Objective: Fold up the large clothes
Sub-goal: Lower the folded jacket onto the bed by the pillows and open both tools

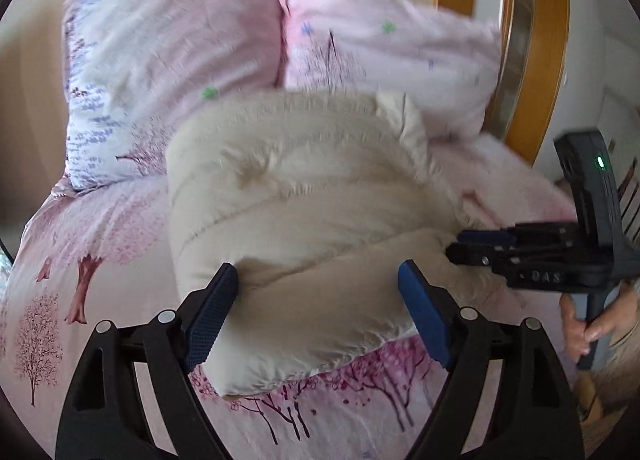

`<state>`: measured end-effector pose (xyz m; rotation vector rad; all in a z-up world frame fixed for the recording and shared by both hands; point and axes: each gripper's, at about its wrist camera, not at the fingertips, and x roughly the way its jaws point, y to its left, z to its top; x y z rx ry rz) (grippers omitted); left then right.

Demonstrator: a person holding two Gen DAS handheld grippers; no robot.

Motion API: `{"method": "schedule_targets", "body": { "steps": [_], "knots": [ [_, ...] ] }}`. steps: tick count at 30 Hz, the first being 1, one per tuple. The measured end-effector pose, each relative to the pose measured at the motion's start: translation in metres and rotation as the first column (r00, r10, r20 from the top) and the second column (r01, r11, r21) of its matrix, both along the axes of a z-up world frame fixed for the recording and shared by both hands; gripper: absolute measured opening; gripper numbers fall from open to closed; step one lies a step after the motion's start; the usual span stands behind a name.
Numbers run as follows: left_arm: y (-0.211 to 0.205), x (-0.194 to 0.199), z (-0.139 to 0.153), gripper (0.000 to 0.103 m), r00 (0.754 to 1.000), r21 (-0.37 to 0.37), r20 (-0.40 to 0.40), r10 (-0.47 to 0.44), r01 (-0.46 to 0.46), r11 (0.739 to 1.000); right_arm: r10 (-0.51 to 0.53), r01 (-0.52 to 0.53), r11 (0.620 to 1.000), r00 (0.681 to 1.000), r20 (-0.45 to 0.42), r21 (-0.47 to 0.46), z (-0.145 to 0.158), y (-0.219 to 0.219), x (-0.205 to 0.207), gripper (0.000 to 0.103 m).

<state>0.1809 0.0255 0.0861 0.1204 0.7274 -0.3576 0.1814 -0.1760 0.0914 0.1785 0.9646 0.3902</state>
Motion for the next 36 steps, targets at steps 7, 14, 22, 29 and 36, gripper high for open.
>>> {"method": "schedule_targets", "body": {
  "steps": [7,14,22,29,36],
  "knots": [
    [-0.011,0.01,-0.025,0.088,0.999,0.049,-0.041,-0.014,0.017,0.999,-0.027,0.03,0.998,0.998,-0.065,0.048,0.003,-0.013,0.017,0.036],
    [-0.015,0.006,-0.023,0.093,0.999,0.059,-0.038,-0.023,0.025,0.998,-0.141,0.12,0.971,0.986,0.088,0.208,0.065,-0.017,0.067,0.045],
    [-0.018,0.011,-0.021,0.096,0.999,0.045,-0.041,-0.015,0.017,0.999,-0.171,0.193,0.971,0.973,-0.152,0.143,0.014,0.0,0.177,0.047],
    [-0.022,0.008,-0.013,0.101,1.0,0.052,-0.027,0.002,0.0,0.999,-0.187,0.203,0.971,0.973,-0.132,0.123,0.02,-0.009,0.162,0.05],
    [-0.005,-0.008,0.004,0.102,0.998,-0.005,0.003,0.068,-0.068,0.998,-0.126,0.117,0.979,0.991,0.045,0.168,0.041,-0.014,0.062,0.055]
  ]
}}
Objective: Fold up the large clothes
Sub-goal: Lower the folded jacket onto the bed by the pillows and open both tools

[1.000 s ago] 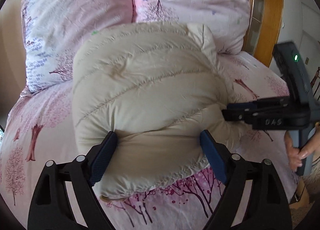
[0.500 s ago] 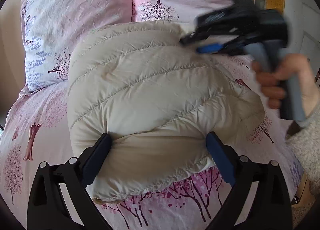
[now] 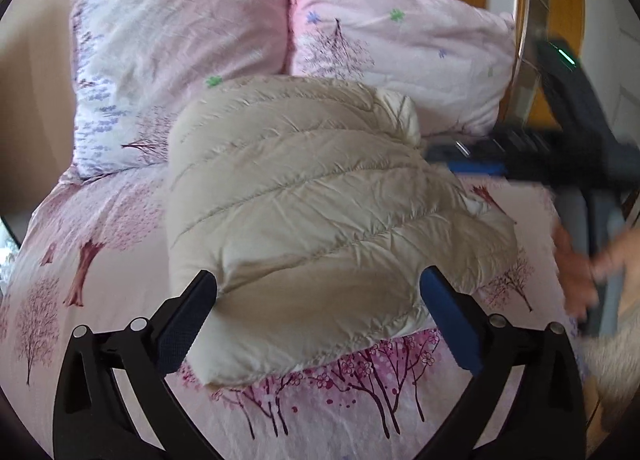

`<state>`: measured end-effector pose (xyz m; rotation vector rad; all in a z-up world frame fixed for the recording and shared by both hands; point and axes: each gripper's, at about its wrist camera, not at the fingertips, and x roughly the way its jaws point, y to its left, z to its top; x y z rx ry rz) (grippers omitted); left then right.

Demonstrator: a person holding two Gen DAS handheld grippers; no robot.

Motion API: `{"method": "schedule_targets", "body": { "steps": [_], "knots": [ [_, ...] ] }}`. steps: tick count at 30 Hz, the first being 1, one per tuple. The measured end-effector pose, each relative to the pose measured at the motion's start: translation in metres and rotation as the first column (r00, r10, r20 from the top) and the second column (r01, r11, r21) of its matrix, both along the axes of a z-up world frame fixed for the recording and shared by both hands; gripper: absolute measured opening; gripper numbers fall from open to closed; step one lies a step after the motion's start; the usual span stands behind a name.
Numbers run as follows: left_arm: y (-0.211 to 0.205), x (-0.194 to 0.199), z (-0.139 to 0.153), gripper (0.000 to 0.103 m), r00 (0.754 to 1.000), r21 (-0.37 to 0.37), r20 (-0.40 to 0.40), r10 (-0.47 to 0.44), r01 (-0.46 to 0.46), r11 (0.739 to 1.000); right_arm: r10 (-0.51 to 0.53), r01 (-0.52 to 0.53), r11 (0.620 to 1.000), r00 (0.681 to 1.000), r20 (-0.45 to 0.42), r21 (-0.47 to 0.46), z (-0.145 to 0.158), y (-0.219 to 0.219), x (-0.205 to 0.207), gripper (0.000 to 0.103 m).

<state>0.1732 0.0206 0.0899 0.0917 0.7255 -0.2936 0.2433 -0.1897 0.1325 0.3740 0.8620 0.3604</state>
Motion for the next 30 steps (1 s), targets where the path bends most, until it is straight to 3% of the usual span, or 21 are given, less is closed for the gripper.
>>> {"method": "schedule_targets", "body": {
  "steps": [5,14,16,19,20,21,23,24,28,30],
  "knots": [
    [0.002,-0.007,0.003,0.102,0.999,0.02,0.029,0.027,-0.028,0.999,0.019,-0.019,1.0,0.999,0.051,-0.006,-0.004,0.003,-0.045,0.055],
    [-0.006,0.005,-0.021,0.102,0.997,0.064,-0.019,0.069,-0.068,0.996,-0.057,0.077,0.99,0.985,-0.164,0.122,-0.066,-0.021,-0.042,0.051],
    [-0.007,0.006,-0.022,0.102,0.997,0.07,-0.019,0.08,-0.079,0.994,-0.065,0.091,0.985,0.982,-0.18,0.143,-0.07,-0.021,-0.04,0.051],
    [-0.005,0.004,-0.018,0.102,0.996,0.072,-0.032,0.088,-0.085,0.994,-0.078,0.095,0.99,0.984,-0.16,0.103,-0.061,-0.016,-0.043,0.053],
    [-0.003,0.002,-0.016,0.102,0.995,0.069,-0.033,0.092,-0.09,0.994,-0.087,0.098,0.992,0.986,-0.139,0.076,-0.054,-0.014,-0.046,0.059],
    [0.002,-0.003,-0.013,0.102,0.995,0.053,-0.023,0.097,-0.095,0.994,-0.099,0.104,0.994,0.989,-0.11,0.045,-0.047,-0.011,-0.053,0.074],
    [0.009,-0.013,-0.007,0.102,0.995,0.01,-0.004,0.098,-0.098,0.995,-0.127,0.126,0.992,0.991,-0.03,-0.032,-0.029,-0.004,-0.066,0.093],
    [0.015,-0.02,-0.004,0.102,0.995,-0.018,0.003,0.105,-0.104,0.994,-0.139,0.139,0.988,0.99,0.004,-0.069,-0.021,0.001,-0.073,0.098],
    [0.028,-0.039,0.0,0.102,0.989,-0.048,-0.014,0.145,-0.145,0.988,-0.188,0.209,0.955,0.975,0.116,-0.211,0.005,0.017,-0.099,0.101],
    [0.032,-0.046,-0.001,0.102,0.984,-0.037,-0.045,0.17,-0.171,0.985,-0.18,0.206,0.957,0.974,0.14,-0.206,0.012,0.019,-0.11,0.101]
  ]
}}
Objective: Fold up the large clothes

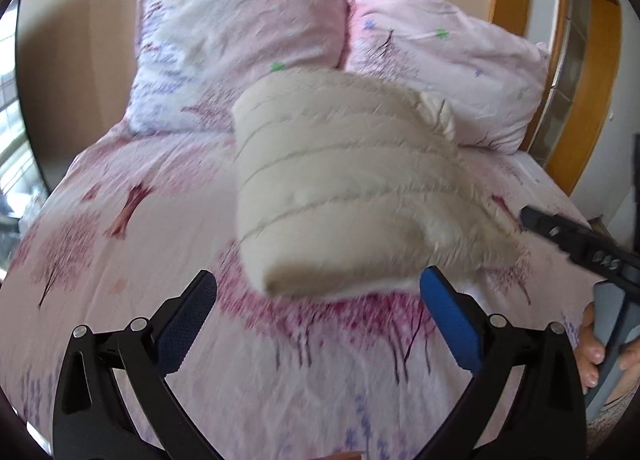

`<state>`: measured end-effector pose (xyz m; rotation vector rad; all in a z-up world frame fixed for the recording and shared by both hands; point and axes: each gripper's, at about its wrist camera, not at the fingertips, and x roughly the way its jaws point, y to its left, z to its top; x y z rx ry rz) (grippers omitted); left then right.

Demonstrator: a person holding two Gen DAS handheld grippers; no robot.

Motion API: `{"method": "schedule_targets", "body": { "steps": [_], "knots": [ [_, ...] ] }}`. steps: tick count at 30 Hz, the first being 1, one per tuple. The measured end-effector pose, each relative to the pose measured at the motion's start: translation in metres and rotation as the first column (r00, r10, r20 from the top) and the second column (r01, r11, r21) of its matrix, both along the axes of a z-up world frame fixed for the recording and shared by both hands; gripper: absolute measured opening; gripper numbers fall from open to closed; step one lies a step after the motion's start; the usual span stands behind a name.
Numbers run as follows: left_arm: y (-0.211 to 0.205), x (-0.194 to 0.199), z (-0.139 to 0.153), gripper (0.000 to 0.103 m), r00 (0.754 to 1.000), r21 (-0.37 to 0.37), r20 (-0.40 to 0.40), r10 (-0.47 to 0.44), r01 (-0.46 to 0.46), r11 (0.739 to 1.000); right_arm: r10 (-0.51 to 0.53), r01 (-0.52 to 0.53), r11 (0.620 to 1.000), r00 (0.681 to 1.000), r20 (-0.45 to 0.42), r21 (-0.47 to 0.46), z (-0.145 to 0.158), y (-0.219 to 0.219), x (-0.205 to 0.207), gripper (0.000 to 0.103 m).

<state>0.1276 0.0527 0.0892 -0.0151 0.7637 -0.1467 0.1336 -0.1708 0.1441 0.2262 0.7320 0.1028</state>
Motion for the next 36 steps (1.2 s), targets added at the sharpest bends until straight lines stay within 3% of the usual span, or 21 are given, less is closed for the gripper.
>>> {"method": "schedule_targets", "body": {
  "steps": [4,10,18,36],
  "knots": [
    [0.005,-0.01,-0.003,0.102,0.998,0.017,-0.05,0.03,-0.03,0.999,0.078,-0.077,0.99,0.997,-0.009,0.114,0.006,0.003,-0.013,0.101],
    [0.009,-0.018,-0.005,0.102,0.994,0.044,-0.094,0.062,-0.058,0.997,0.097,-0.099,0.994,0.994,-0.058,-0.036,0.011,0.03,-0.029,0.101],
    [0.01,-0.016,-0.012,0.102,0.984,0.085,-0.155,0.091,-0.078,0.993,0.073,-0.097,0.986,0.982,-0.173,-0.136,-0.004,0.045,-0.027,0.101],
    [0.009,-0.007,-0.021,0.102,0.971,0.091,-0.225,0.085,-0.066,0.994,0.046,-0.094,0.978,0.969,-0.244,-0.189,-0.019,0.047,-0.022,0.101]
  ]
}}
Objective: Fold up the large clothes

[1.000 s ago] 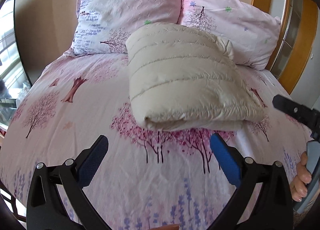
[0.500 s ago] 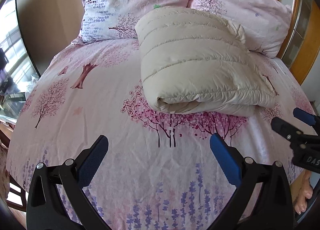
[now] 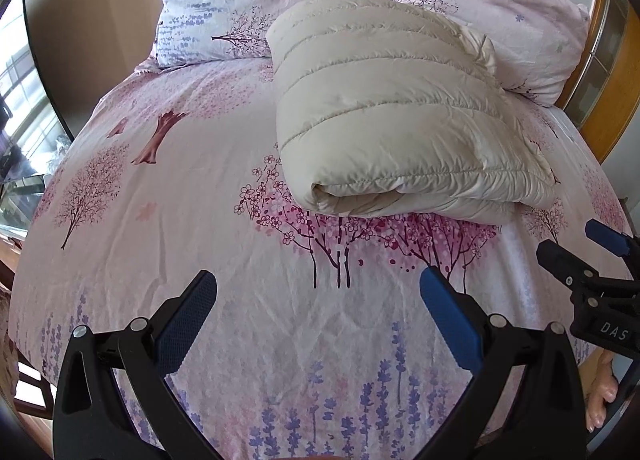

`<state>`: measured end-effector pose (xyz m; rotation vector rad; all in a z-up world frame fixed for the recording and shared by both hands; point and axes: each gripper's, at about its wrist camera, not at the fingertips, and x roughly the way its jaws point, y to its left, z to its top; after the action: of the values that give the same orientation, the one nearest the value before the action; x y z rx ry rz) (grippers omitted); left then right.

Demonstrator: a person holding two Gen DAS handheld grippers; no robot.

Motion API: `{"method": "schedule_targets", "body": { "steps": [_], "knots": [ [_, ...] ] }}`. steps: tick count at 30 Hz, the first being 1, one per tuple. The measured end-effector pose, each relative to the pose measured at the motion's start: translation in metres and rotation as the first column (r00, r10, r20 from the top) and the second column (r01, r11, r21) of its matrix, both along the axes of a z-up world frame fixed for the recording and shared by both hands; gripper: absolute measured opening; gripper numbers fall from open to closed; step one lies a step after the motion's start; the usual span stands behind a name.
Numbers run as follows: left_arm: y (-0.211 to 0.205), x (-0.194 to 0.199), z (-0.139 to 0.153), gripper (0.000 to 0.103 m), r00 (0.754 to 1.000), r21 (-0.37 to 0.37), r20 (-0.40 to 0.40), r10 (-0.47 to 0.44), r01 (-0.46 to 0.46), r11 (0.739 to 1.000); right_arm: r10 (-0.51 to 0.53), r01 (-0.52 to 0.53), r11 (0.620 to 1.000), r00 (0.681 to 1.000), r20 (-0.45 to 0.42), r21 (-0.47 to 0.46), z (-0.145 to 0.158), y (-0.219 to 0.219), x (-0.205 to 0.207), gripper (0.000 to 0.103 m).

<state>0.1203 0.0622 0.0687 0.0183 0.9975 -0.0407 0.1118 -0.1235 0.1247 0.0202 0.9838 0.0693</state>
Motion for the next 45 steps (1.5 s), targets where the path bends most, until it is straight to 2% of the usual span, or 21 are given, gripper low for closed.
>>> {"method": "schedule_targets", "body": {
  "steps": [45],
  "knots": [
    [-0.003,0.003,-0.003,0.102,1.0,0.023,0.003,0.002,-0.002,1.0,0.002,-0.001,1.0,0.999,-0.035,0.02,-0.012,0.001,0.005,0.101]
  ]
}}
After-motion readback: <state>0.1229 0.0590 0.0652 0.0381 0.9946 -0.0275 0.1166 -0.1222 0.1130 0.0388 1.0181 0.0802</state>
